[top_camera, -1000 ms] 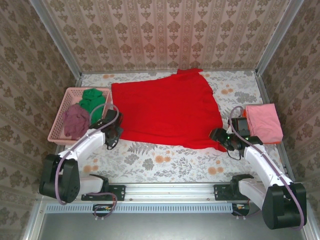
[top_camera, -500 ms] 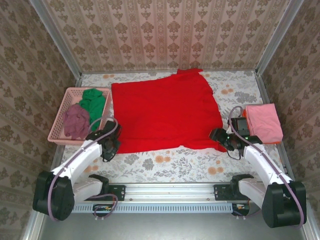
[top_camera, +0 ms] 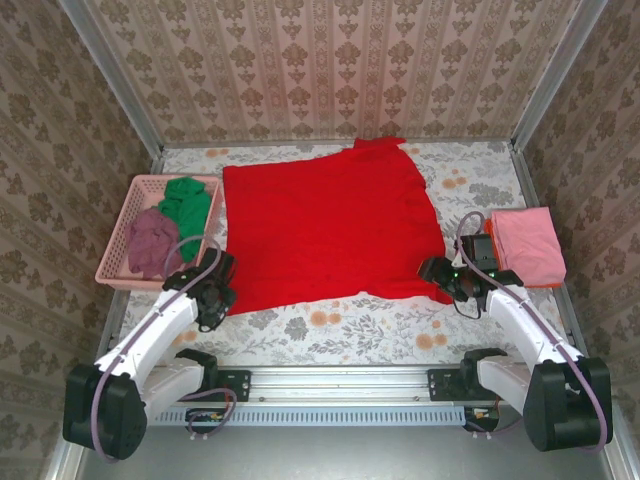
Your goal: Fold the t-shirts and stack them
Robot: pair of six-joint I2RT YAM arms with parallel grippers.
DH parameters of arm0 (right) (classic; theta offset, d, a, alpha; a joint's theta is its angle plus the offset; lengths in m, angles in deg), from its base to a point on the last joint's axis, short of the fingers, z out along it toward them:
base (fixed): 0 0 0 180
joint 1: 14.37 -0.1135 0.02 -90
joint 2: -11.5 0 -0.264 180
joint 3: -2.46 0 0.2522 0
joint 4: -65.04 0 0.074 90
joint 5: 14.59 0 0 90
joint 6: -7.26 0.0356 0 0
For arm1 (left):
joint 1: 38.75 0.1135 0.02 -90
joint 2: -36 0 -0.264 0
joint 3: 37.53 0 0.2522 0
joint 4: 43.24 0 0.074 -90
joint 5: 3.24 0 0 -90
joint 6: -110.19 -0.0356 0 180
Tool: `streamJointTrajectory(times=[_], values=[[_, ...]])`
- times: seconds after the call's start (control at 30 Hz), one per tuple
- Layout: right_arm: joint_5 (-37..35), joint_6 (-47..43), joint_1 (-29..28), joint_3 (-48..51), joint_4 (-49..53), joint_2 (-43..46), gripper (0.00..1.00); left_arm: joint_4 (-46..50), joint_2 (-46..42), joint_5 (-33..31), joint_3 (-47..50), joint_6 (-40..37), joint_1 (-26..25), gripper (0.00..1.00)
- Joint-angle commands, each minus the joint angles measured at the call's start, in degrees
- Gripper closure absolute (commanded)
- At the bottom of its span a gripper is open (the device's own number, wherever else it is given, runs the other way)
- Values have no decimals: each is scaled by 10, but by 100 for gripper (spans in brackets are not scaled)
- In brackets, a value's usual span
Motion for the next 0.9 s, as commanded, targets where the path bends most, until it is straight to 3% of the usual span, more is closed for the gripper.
streamJointTrajectory(times=[0.0, 0.5, 0.67, 0.8, 0.87], values=[[6, 1, -1, -17, -7, -2, 35, -26, 14, 16, 19, 16, 5, 54], [10, 4, -1, -2, -7, 13, 35, -99, 122, 29, 25, 1, 18, 57], [11, 6, -1, 1, -2, 21, 35, -116, 172, 40, 26, -15, 25, 77], [3, 3, -1, 3, 8, 35, 35, -117, 188, 48, 28, -16, 25, 98], [-7, -9, 0, -1, 24, 40, 35, -115, 177, 45, 29, -15, 25, 100]])
